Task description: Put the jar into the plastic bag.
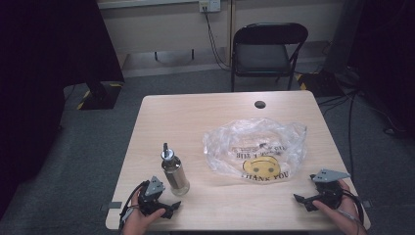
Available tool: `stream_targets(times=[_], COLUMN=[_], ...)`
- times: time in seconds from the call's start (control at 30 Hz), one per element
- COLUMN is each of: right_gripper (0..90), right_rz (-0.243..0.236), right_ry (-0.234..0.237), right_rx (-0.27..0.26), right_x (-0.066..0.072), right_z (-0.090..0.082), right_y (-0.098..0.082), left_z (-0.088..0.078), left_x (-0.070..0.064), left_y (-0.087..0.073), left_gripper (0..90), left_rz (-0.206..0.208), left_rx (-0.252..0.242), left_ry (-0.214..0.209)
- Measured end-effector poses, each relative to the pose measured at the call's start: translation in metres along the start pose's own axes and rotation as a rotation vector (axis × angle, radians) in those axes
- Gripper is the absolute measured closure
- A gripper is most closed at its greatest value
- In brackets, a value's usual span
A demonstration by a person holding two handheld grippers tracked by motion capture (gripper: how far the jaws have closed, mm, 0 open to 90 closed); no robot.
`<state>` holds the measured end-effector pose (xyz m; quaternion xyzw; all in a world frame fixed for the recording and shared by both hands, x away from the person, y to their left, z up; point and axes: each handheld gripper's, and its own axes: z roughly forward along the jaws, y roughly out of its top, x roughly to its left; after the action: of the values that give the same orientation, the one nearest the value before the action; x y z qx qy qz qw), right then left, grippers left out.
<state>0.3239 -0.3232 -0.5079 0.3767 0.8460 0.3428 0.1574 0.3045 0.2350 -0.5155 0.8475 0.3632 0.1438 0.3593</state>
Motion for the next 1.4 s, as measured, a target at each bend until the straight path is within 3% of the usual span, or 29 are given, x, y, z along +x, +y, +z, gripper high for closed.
stream_targets(times=[0.47, 0.83, 1.17, 1.4], right_gripper=[0.0, 0.0, 0.0, 0.0], right_rz=[0.000, 0.000, 0.000, 0.000], right_ry=[0.000, 0.000, 0.000, 0.001], right_rx=[0.000, 0.000, 0.000, 0.000], right_x=[0.000, 0.000, 0.000, 0.000], right_z=[0.000, 0.000, 0.000, 0.000], right_y=[0.000, 0.000, 0.000, 0.000], left_z=[0.000, -0.003, -0.019, -0.033], left_x=[0.001, 0.006, 0.008, 0.010], left_y=[0.000, 0.003, 0.012, 0.016], left_gripper=[0.0, 3.1, 4.1, 5.0], left_rz=[-0.006, -0.068, -0.095, -0.119], left_rx=[-0.003, -0.011, -0.114, -0.165], left_ry=[-0.006, -0.058, -0.050, -0.066])
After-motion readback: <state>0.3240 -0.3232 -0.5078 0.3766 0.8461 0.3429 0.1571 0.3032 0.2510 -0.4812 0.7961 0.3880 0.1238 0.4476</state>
